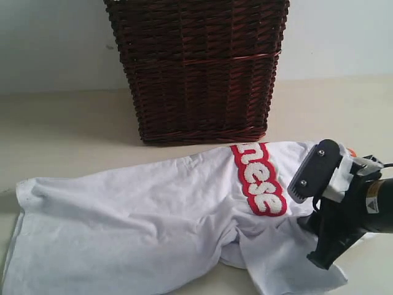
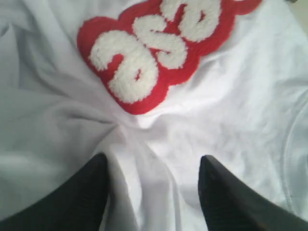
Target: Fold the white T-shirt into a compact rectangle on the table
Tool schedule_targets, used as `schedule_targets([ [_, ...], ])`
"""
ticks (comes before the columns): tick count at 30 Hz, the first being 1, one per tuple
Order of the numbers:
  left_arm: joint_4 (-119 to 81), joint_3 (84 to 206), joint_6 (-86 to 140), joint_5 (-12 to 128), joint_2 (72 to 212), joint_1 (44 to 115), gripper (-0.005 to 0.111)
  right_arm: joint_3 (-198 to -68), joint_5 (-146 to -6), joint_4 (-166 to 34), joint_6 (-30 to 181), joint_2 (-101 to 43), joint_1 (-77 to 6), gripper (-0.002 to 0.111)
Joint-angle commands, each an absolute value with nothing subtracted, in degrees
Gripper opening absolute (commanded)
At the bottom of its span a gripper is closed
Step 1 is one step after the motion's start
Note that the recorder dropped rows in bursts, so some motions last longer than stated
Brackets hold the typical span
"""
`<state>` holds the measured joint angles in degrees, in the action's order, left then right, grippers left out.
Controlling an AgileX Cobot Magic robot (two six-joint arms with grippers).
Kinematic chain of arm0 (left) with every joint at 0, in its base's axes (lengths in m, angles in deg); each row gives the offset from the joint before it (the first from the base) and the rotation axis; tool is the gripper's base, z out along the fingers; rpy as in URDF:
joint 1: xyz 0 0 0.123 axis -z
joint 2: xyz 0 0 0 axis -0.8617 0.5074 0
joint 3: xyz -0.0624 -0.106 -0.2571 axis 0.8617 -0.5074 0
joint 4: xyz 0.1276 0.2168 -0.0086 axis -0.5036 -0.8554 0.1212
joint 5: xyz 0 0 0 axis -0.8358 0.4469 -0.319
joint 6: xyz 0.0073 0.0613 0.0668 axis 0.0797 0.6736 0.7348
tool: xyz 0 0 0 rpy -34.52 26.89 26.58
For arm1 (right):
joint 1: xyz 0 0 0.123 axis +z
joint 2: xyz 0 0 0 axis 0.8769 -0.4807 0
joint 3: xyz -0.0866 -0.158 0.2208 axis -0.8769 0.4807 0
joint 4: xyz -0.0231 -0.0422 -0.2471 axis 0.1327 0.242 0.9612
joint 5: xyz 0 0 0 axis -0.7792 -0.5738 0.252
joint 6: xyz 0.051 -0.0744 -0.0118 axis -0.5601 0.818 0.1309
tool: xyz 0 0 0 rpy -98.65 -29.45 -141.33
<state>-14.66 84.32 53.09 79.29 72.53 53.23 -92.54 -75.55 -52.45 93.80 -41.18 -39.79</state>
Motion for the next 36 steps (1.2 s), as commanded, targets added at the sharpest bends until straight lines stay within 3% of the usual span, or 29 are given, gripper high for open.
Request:
schedule_targets([
  [1, -14.6, 84.2, 53.1, 79.1, 72.2, 53.4, 0.067, -92.4, -73.0, -52.3, 92.4, -36.6, -39.9, 0.055],
  [8, -14.6, 84.2, 53.1, 79.1, 72.2, 53.4, 0.067, -94.5, -64.3, -52.5, 87.7, -34.1, -39.9, 0.055],
  [18, -14.6, 84.2, 53.1, 79.1, 72.2, 53.4, 0.067, -108.5, -23.6, -52.5, 106.9, -33.5, -39.9, 0.055],
  [36, -14.6, 84.2, 53.1, 79.1, 72.2, 53.4, 0.067, -108.3, -23.0, -79.3, 114.5, -46.8, -48.6, 0.05],
])
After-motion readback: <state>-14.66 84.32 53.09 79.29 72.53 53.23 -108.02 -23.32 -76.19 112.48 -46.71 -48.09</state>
